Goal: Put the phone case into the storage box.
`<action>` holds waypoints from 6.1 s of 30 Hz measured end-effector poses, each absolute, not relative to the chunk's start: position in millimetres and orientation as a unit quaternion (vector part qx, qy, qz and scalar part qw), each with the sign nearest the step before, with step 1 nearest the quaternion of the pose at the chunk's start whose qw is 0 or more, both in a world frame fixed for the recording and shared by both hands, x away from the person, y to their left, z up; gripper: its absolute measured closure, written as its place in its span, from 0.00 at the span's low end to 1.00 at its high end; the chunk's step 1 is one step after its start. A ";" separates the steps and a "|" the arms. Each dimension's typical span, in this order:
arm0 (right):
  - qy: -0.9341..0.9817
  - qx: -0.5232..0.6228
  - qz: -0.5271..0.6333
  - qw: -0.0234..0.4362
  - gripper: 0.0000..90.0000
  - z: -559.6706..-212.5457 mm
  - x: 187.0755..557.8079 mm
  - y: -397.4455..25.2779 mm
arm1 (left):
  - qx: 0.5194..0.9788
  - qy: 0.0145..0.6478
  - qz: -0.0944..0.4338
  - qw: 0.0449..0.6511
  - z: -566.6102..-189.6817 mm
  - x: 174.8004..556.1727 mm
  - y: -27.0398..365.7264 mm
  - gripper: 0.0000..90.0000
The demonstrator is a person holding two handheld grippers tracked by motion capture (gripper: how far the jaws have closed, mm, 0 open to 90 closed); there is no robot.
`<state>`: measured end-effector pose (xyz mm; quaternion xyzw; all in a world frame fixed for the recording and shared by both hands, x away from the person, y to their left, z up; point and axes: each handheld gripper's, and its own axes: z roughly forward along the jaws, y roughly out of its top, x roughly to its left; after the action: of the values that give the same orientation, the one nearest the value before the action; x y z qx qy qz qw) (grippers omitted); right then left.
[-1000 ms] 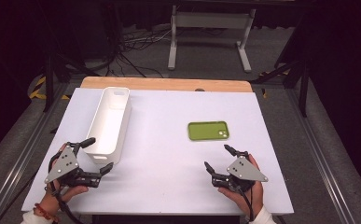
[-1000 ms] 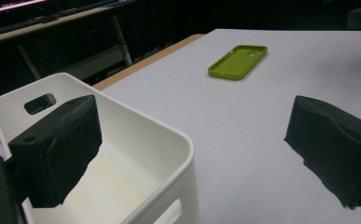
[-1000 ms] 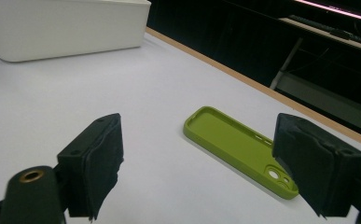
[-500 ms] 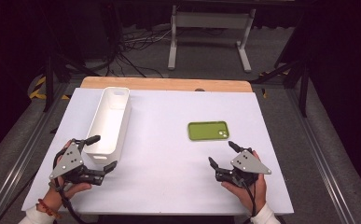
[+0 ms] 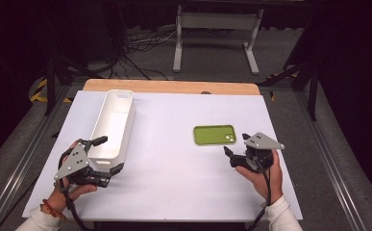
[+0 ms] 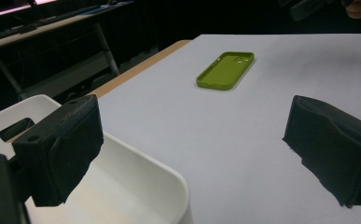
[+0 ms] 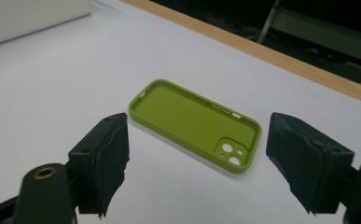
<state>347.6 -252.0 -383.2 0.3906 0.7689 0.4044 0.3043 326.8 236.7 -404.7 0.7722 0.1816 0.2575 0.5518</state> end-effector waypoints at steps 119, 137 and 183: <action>0.715 0.535 0.305 0.331 0.99 -390.8 461.0 -258.0 | 0.807 0.159 0.214 0.526 -417.7 314.3 228.5 0.07; 0.721 0.459 0.342 0.392 0.99 -368.6 434.2 -233.5 | 0.799 0.170 0.215 0.536 -411.8 319.9 229.5 0.07; 0.797 0.191 0.369 0.439 0.98 -361.1 356.3 -123.1 | 0.800 0.173 0.221 0.530 -375.3 358.4 188.5 0.15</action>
<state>356.3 -123.1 -361.1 0.1907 0.7966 0.3695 0.4388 358.4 188.5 -375.3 0.7999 0.1731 0.2214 0.5303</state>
